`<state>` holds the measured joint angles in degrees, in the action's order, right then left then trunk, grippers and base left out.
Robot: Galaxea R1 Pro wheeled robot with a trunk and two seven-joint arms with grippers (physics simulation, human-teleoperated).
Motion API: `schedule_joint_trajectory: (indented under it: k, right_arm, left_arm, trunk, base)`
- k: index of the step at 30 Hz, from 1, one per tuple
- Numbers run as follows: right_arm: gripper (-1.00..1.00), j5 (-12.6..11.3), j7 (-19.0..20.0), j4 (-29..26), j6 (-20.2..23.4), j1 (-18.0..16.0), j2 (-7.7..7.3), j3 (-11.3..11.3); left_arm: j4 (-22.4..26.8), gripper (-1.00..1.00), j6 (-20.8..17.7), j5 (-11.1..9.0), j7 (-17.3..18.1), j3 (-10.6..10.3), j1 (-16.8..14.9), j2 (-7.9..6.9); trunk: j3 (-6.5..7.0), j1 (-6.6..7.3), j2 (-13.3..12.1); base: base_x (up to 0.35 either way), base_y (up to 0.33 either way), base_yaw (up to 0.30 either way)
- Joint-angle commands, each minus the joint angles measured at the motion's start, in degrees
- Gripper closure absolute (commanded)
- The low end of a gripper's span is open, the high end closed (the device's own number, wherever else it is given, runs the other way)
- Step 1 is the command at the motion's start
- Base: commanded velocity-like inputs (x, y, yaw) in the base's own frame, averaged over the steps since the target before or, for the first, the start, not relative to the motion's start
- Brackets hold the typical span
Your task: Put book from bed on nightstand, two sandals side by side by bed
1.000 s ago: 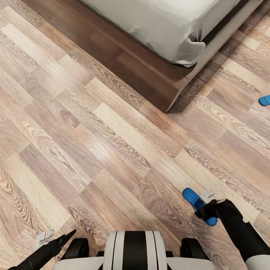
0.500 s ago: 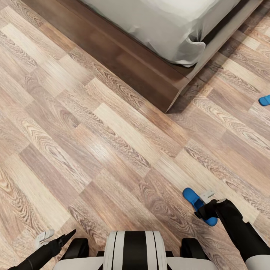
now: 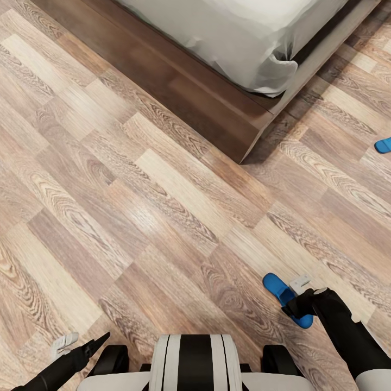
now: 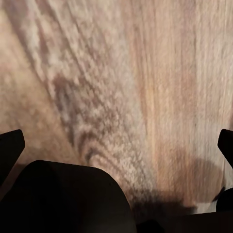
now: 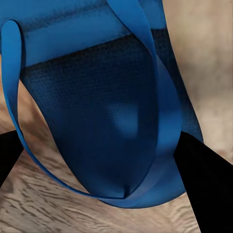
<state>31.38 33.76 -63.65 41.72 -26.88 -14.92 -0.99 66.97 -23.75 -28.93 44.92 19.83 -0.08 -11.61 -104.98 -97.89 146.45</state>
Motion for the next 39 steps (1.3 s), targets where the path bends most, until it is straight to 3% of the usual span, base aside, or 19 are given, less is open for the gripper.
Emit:
schedule_joint_trajectory:
  k: [1,9,35,39]
  right_arm:
    - [1.00,0.53,0.51,-0.07,0.12,-0.02,0.00,-0.06]
    - [1.00,0.53,0.51,-0.07,0.12,-0.02,0.02,-0.06]
    - [1.00,0.44,0.73,-0.21,0.21,-0.02,-0.01,-0.26]
    - [1.00,0.19,1.03,-2.80,0.64,-0.02,-0.12,-1.24]
  left_arm:
    - [0.00,-1.00,-0.51,-0.42,0.08,0.03,-0.01,0.00]
    - [0.00,-1.00,-0.51,-0.42,0.08,0.03,-0.01,0.00]
    - [0.01,-1.00,-0.59,-0.42,-0.05,0.03,-0.01,0.00]
    - [0.00,-1.00,-0.64,-0.42,-0.01,0.03,-0.01,-0.02]
  trunk:
    - [-0.03,0.01,0.01]
    - [-0.03,0.01,0.01]
    - [5.73,0.68,-0.34]
    - [6.62,0.78,-0.39]
  base:
    - [0.000,0.000,0.000]
    - [0.000,0.000,0.000]
    - [0.000,0.000,0.000]
    - [0.000,0.000,0.000]
